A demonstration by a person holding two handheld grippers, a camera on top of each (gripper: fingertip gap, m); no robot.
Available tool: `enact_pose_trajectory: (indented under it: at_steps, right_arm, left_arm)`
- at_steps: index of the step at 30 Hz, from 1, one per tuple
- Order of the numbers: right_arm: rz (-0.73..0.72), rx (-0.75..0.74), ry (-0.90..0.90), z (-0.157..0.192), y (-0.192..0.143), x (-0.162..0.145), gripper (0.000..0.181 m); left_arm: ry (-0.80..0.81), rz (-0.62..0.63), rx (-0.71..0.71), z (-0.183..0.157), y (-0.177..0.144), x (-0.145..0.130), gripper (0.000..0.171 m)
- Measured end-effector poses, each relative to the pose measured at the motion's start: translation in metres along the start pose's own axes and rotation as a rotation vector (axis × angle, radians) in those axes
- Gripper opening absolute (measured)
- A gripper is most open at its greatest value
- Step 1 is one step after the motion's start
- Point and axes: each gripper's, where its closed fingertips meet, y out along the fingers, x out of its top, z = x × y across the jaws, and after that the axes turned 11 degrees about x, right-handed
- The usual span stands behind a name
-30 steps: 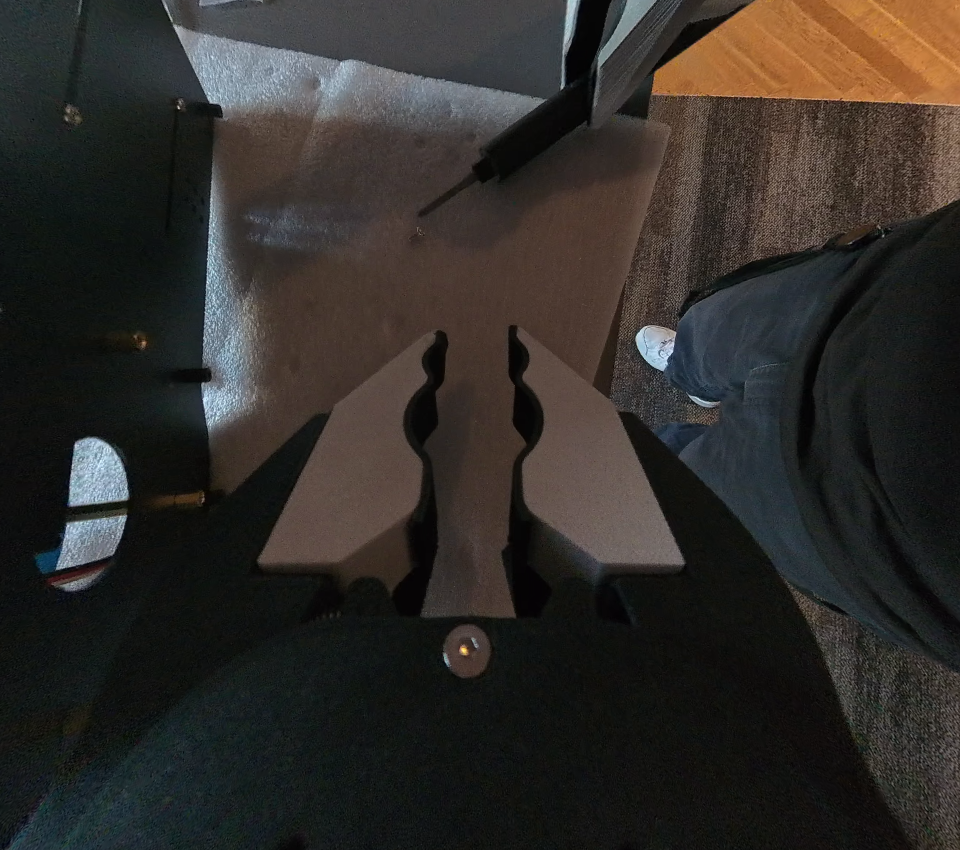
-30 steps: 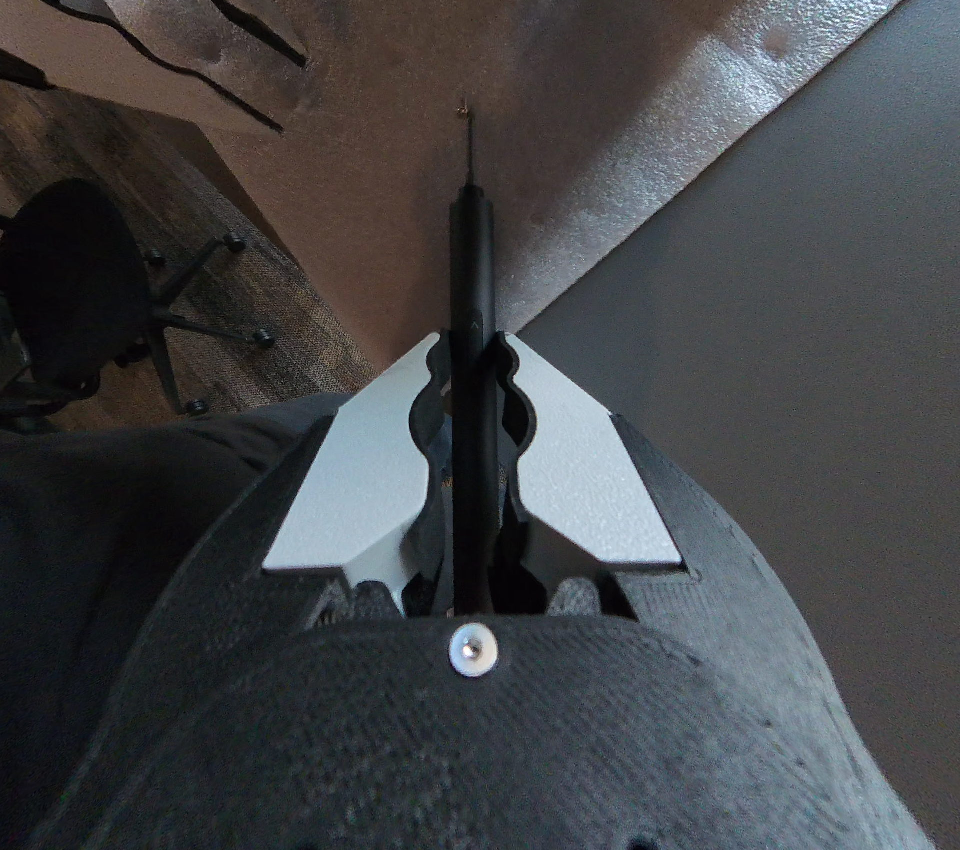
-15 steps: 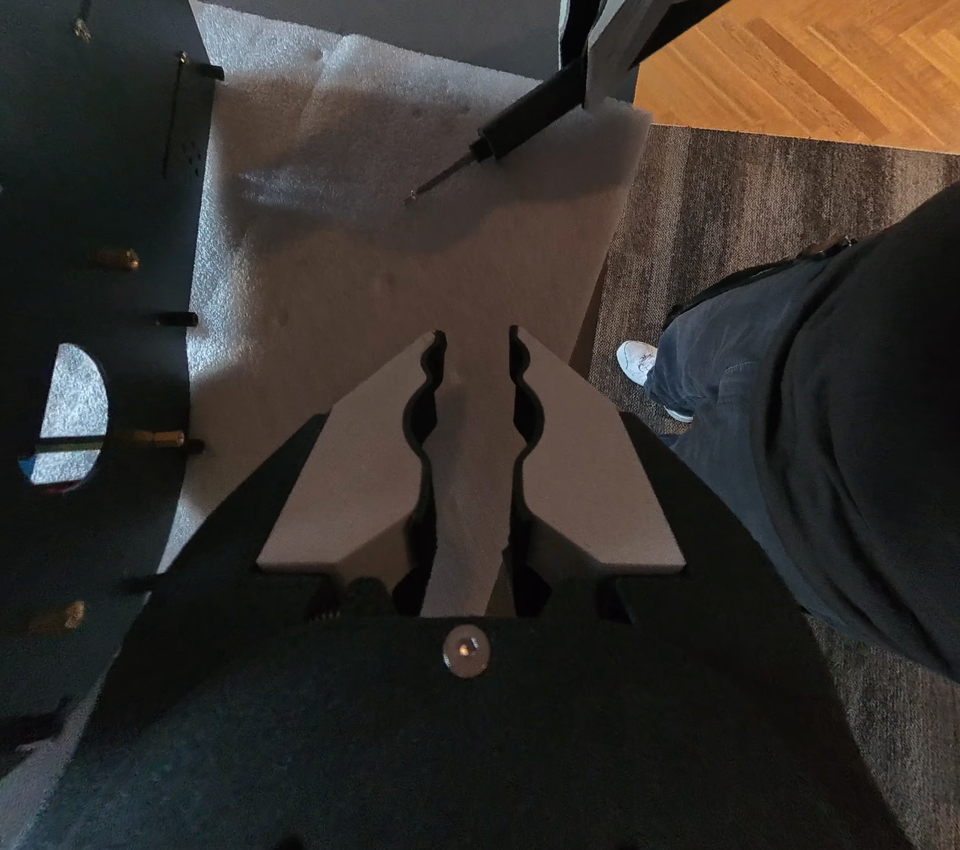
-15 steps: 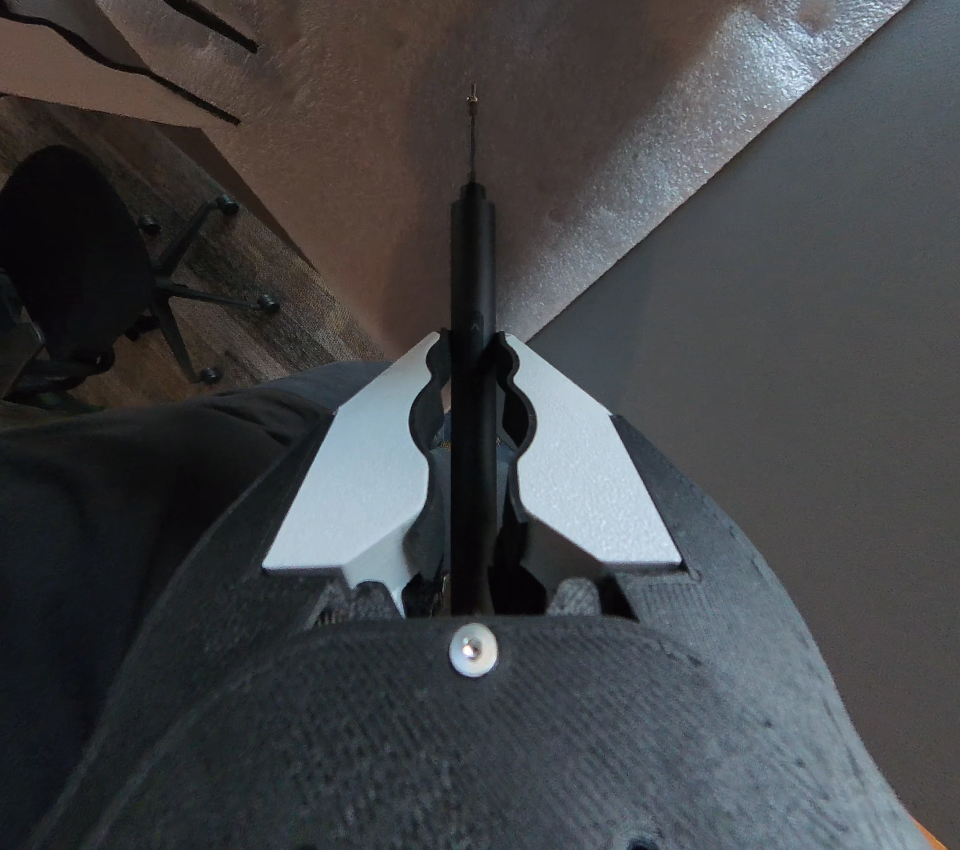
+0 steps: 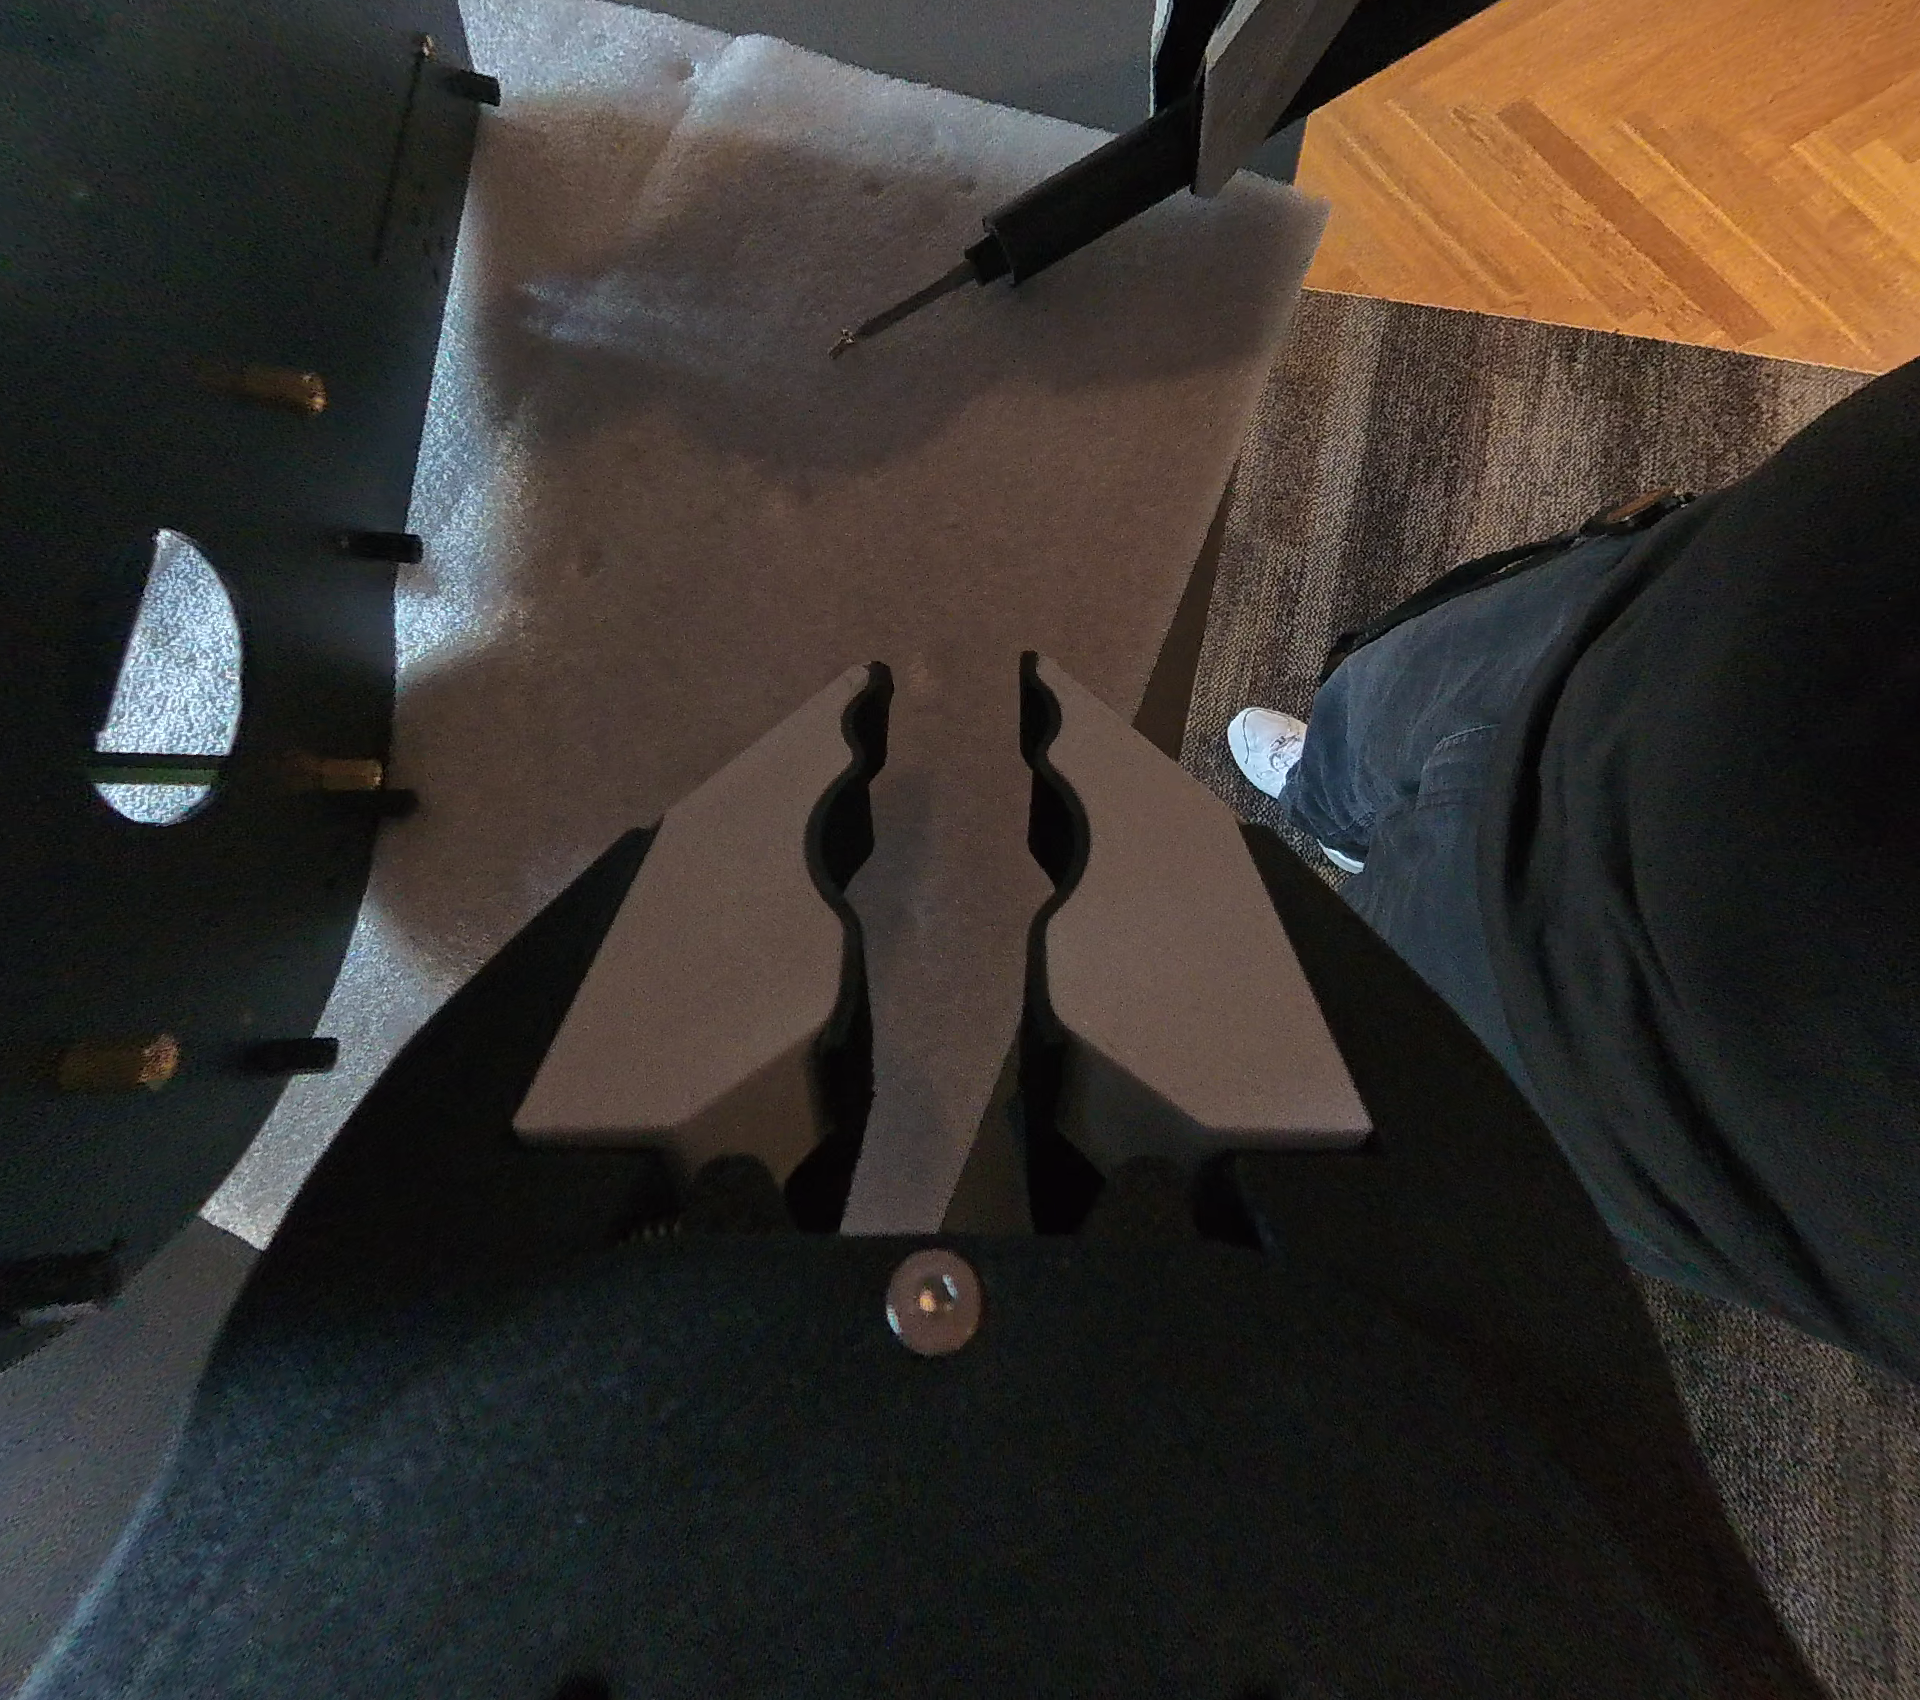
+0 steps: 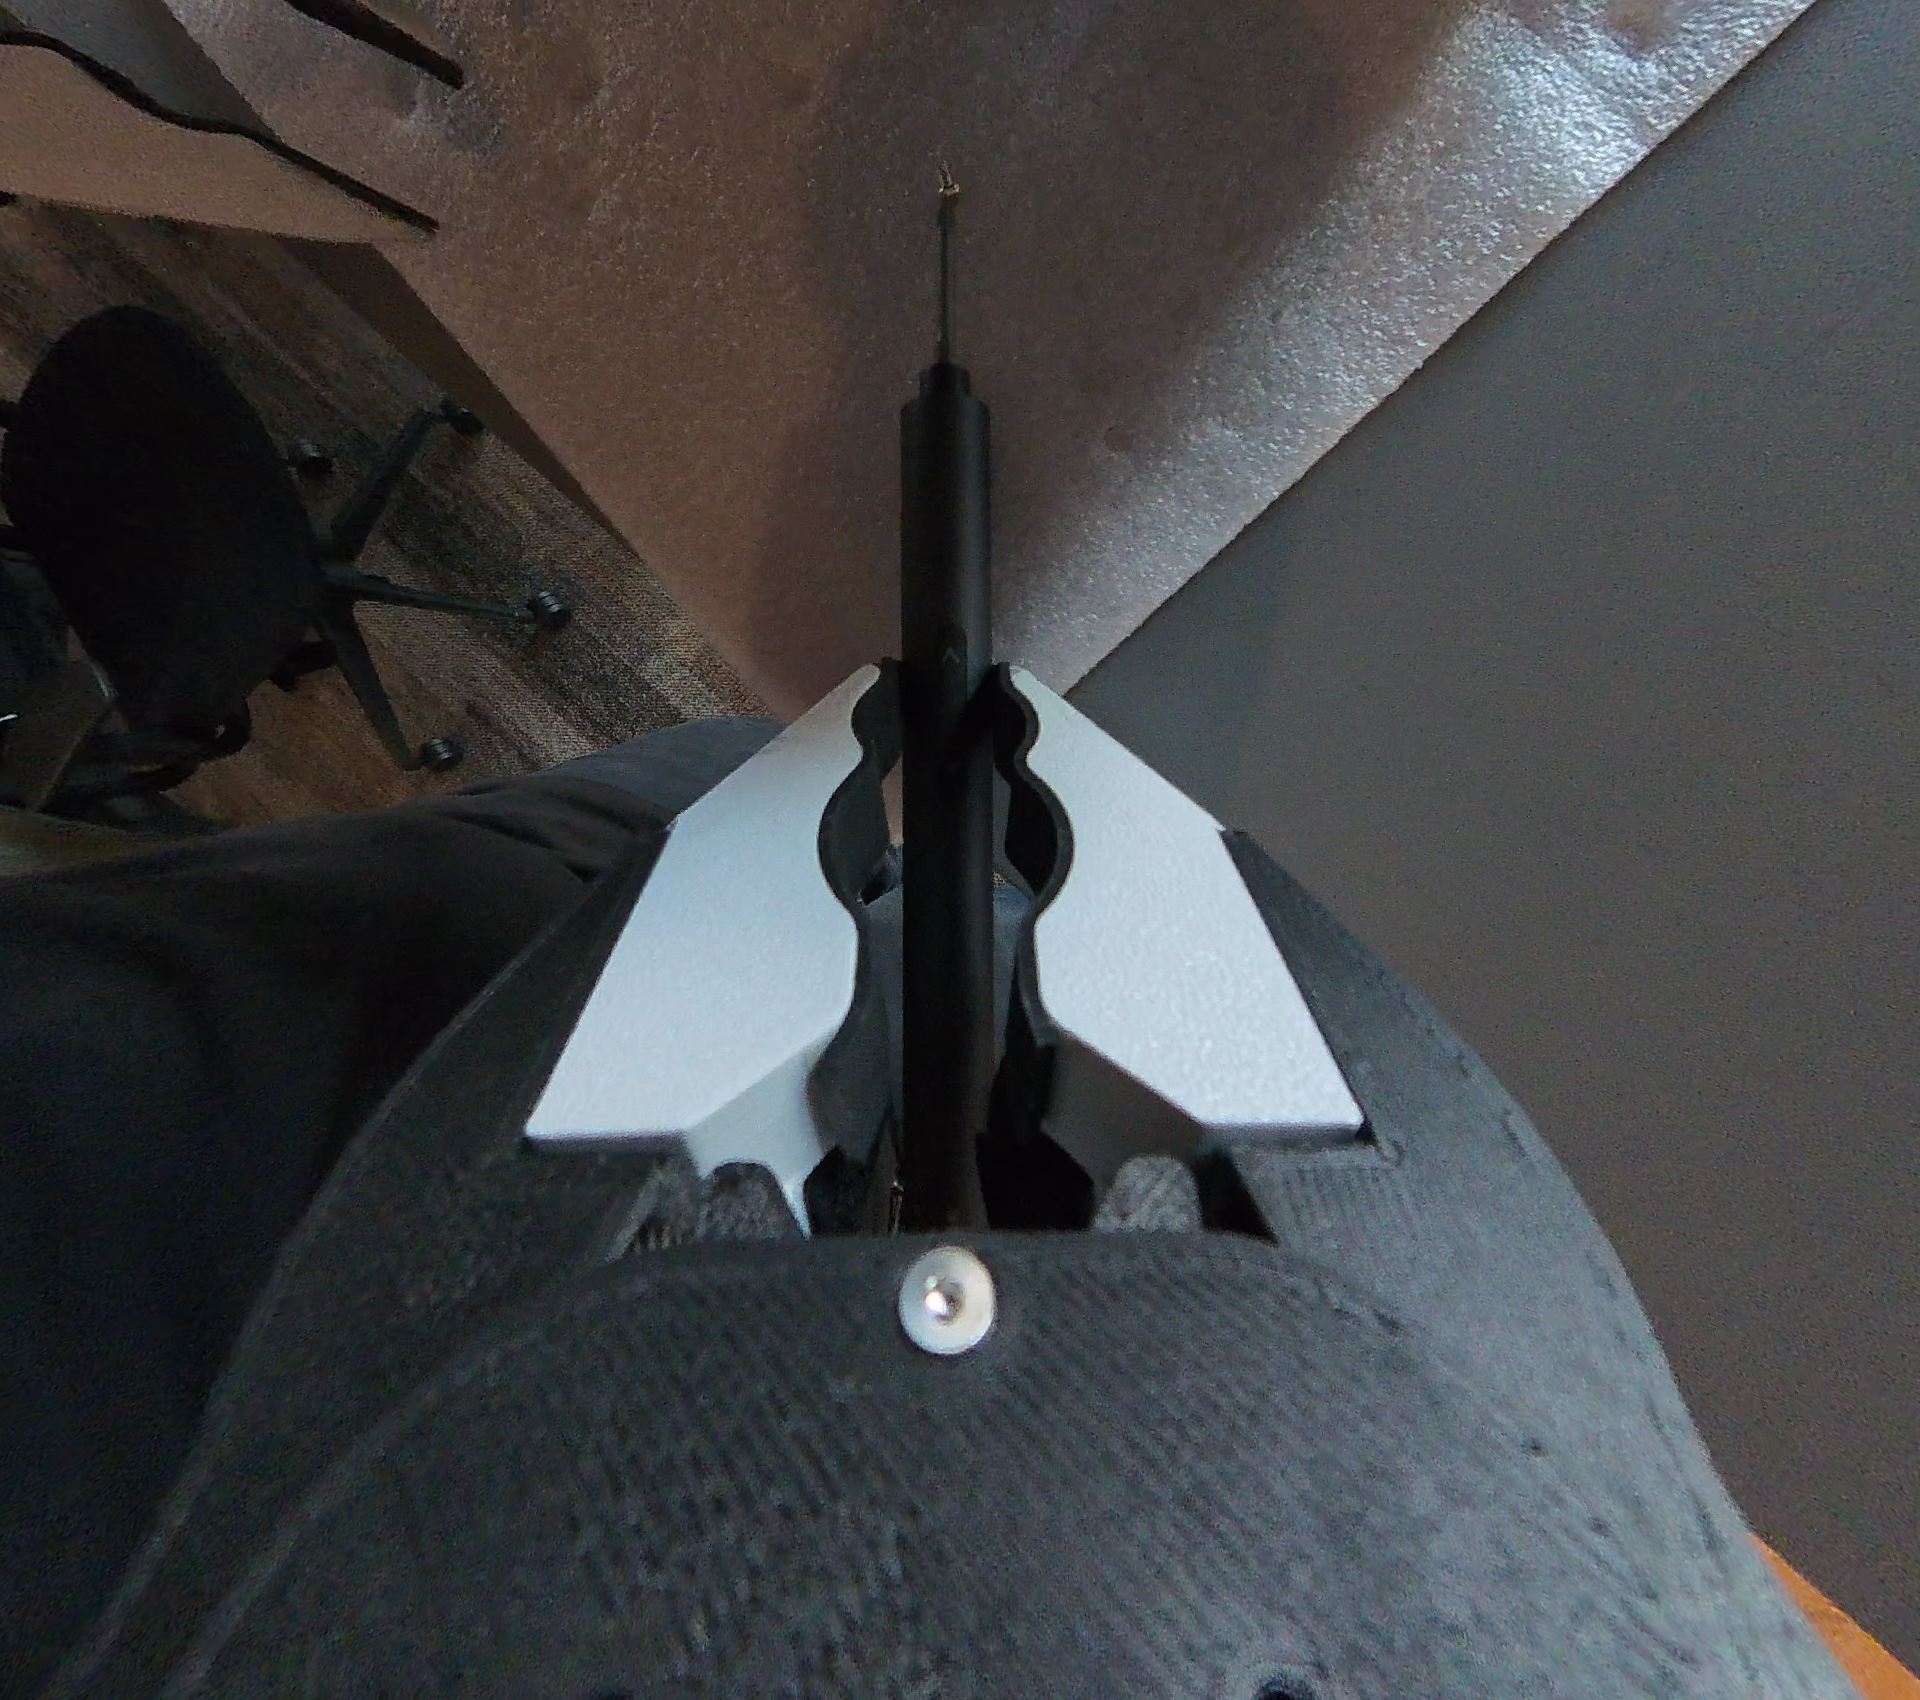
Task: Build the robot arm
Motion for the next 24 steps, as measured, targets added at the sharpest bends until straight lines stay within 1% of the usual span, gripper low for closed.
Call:
enact_pose_trajectory:
  at_steps: [7, 12, 18, 20, 24]
  right_arm:
    - [0.013, 0.0, -0.001, -0.002, 0.002, 0.001, 0.017]
    - [0.039, 0.019, 0.0, -0.004, 0.002, 0.003, 0.017]
    - [0.092, 0.02, -0.046, -0.008, 0.003, 0.003, 0.017]
    - [0.097, 0.019, -0.066, -0.009, 0.002, 0.004, 0.017]
    - [0.105, 0.021, -0.086, -0.01, 0.003, 0.004, 0.017]
  left_arm:
    - [0.019, -0.014, -0.008, 0.001, 0.004, 0.005, 0.023]
    - [0.044, -0.023, -0.013, 0.002, 0.013, 0.013, 0.023]
    - [0.114, -0.03, 0.063, 0.006, 0.041, 0.036, 0.021]
    - [0.158, -0.021, 0.107, 0.01, 0.052, 0.042, 0.016]
    - [0.236, 0.022, 0.092, 0.011, 0.069, 0.044, 0.017]
